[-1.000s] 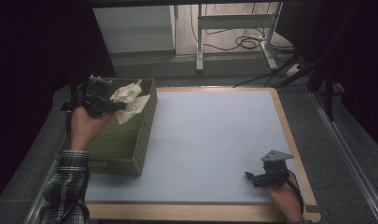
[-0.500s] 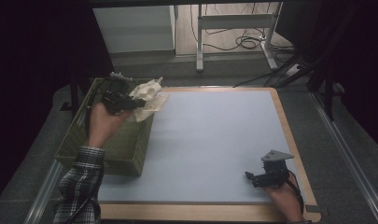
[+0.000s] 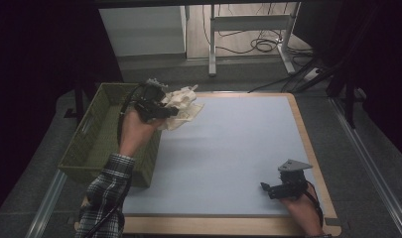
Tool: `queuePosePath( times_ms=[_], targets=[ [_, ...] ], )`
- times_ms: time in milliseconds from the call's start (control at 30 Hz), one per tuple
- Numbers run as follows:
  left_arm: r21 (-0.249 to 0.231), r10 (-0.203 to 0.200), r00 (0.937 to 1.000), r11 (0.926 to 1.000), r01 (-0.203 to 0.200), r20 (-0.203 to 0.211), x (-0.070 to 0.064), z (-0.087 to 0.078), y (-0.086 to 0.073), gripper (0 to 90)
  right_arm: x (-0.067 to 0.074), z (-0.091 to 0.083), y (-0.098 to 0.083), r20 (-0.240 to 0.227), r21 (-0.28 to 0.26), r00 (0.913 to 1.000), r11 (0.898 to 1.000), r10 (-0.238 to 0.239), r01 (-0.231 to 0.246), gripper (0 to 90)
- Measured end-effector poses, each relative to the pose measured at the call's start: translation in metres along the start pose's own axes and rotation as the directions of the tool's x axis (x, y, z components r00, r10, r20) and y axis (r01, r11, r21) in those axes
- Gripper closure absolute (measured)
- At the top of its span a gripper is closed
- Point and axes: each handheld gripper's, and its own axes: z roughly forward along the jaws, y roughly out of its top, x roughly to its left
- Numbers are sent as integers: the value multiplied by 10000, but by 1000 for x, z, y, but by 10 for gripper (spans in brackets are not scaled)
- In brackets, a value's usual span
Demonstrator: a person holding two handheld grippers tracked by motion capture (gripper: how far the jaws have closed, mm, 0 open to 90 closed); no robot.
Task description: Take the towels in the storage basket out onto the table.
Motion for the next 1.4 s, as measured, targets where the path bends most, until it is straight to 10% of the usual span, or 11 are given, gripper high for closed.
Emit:
queuePosePath(
  times_ms=[700,1400],
  targets=[
    [278,702,9898,9969,-742,1238,-70,101,2,708,0,0,0,-9,0,10000,10000,0,0,17],
    [673,921,9854,9924,-1026,1433,-103,174,-27,643,0,0,0,-11,1,10000,10000,4,-4,17]
  ],
)
